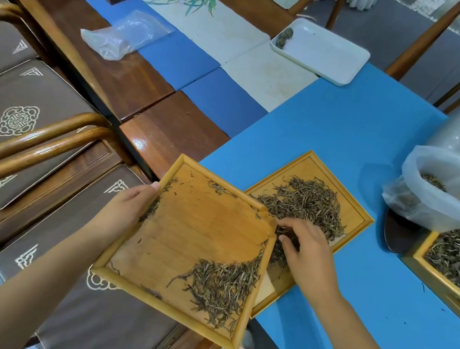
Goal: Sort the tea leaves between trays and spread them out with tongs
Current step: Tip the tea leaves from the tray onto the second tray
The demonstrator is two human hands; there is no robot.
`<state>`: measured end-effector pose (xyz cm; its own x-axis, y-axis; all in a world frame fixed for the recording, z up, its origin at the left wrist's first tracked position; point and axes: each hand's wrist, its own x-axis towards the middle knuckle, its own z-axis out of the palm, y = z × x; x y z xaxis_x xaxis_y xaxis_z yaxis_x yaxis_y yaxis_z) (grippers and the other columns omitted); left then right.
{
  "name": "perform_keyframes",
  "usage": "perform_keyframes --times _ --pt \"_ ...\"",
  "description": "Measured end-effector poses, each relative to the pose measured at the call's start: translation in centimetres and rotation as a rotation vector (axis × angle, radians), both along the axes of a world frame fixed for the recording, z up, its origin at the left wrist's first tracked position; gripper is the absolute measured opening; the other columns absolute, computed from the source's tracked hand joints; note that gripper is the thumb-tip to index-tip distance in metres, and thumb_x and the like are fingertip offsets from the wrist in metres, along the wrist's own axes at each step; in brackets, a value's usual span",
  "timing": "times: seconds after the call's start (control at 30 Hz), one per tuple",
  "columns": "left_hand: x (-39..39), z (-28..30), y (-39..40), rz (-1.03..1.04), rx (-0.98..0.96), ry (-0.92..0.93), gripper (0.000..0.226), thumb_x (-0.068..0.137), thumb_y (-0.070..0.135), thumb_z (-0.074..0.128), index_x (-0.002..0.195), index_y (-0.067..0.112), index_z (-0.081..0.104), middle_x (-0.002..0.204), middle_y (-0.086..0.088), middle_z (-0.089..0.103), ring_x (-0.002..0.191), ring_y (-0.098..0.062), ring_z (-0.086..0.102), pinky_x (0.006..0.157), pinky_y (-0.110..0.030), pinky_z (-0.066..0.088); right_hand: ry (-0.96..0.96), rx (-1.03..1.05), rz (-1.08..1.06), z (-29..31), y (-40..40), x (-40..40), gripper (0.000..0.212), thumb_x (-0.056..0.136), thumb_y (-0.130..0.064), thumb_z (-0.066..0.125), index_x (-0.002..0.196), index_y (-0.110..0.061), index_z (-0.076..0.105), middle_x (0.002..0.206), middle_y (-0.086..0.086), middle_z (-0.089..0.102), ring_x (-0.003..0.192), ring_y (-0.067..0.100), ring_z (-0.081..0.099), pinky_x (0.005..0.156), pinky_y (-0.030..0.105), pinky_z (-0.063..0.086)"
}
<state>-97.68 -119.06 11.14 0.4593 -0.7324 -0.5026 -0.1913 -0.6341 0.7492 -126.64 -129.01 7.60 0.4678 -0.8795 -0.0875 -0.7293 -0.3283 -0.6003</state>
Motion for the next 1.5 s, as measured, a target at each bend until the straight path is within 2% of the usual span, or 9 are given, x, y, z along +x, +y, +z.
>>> perform_keyframes --times 0.17,0.3,0.43,0.6,0.93,1.1,1.23,1.3,1.5 --pt "0.2 -0.3 -0.1 0.0 0.005 -0.018 0.037 0.092 0.056 0.037 0.068 0.05 0.065 0.065 0.045 0.057 0.059 0.026 0.051 0.064 -0.016 0.029 -0.125 0.015 0.149 2.1 2.8 0.6 0.023 0.088 -0.028 0.057 0.111 -0.024 0.061 0.111 -0.014 0.057 0.109 0.006 0.049 0.095 0.02 0.035" --pt "0.4 -0.4 -0.2 -0.016 0.007 0.005 0.033 0.092 0.059 0.035 0.074 0.058 0.064 0.078 0.031 0.066 0.068 0.012 0.061 0.065 -0.021 0.035 -0.119 -0.03 0.407 3.0 6.9 0.9 0.026 0.089 -0.043 0.048 0.112 -0.034 0.057 0.114 -0.015 0.059 0.112 -0.004 0.042 0.099 0.016 0.032" --pt "0.8 -0.4 -0.4 0.008 0.025 0.016 0.037 0.09 0.061 0.037 0.081 0.043 0.068 0.079 0.022 0.069 0.08 -0.003 0.064 0.066 -0.021 0.037 -0.062 -0.138 0.538 2.4 9.5 0.5 0.025 0.087 -0.044 0.05 0.11 -0.039 0.056 0.117 -0.015 0.06 0.114 0.003 0.048 0.1 0.026 0.039" --pt "0.6 -0.1 -0.5 0.009 0.029 0.046 0.037 0.09 0.06 0.038 0.083 0.039 0.068 0.079 0.023 0.07 0.078 -0.003 0.066 0.065 -0.021 0.038 -0.098 -0.133 0.478 1.7 9.2 0.3 0.023 0.09 -0.032 0.047 0.109 -0.034 0.059 0.116 -0.011 0.062 0.112 0.008 0.053 0.096 0.028 0.047" --pt "0.2 0.0 -0.5 -0.025 -0.028 0.054 0.03 0.09 0.059 0.039 0.08 0.055 0.067 0.084 0.028 0.07 0.071 0.01 0.064 0.066 -0.02 0.038 -0.107 -0.178 0.385 0.3 6.4 1.1 0.029 0.084 -0.01 0.064 0.11 -0.021 0.063 0.113 -0.002 0.064 0.109 0.009 0.048 0.097 0.018 0.038" --pt "0.2 -0.1 -0.4 -0.032 -0.016 0.037 0.03 0.091 0.058 0.038 0.077 0.06 0.064 0.082 0.032 0.067 0.071 0.013 0.063 0.067 -0.021 0.037 -0.089 -0.17 0.353 -0.2 5.2 1.3 0.032 0.084 -0.005 0.063 0.113 -0.017 0.063 0.114 0.001 0.063 0.109 0.012 0.048 0.098 0.022 0.039" --pt "-0.3 0.5 -0.5 -0.046 -0.026 0.007 0.041 0.094 0.052 0.036 0.064 0.069 0.057 0.065 0.052 0.052 0.06 0.033 0.047 0.064 -0.014 0.027 -0.09 -0.173 0.29 -0.4 4.3 1.6 0.031 0.083 -0.003 0.063 0.111 -0.015 0.064 0.111 0.003 0.064 0.104 0.018 0.055 0.093 0.029 0.046" --pt "-0.3 0.6 -0.5 -0.058 -0.017 0.001 0.043 0.095 0.052 0.035 0.062 0.07 0.056 0.062 0.054 0.049 0.057 0.036 0.043 0.064 -0.014 0.025 -0.065 -0.177 0.249 -0.5 3.8 1.7 0.028 0.084 -0.004 0.062 0.11 -0.015 0.064 0.11 0.003 0.065 0.104 0.022 0.058 0.092 0.035 0.047" --pt "0.6 -0.2 0.1 -0.075 -0.016 0.009 0.031 0.092 0.057 0.035 0.076 0.064 0.061 0.081 0.038 0.064 0.07 0.019 0.059 0.066 -0.018 0.034 -0.024 -0.145 0.165 -0.9 2.8 1.5 0.024 0.09 -0.01 0.054 0.112 -0.017 0.062 0.111 0.001 0.062 0.104 0.022 0.055 0.091 0.035 0.044"
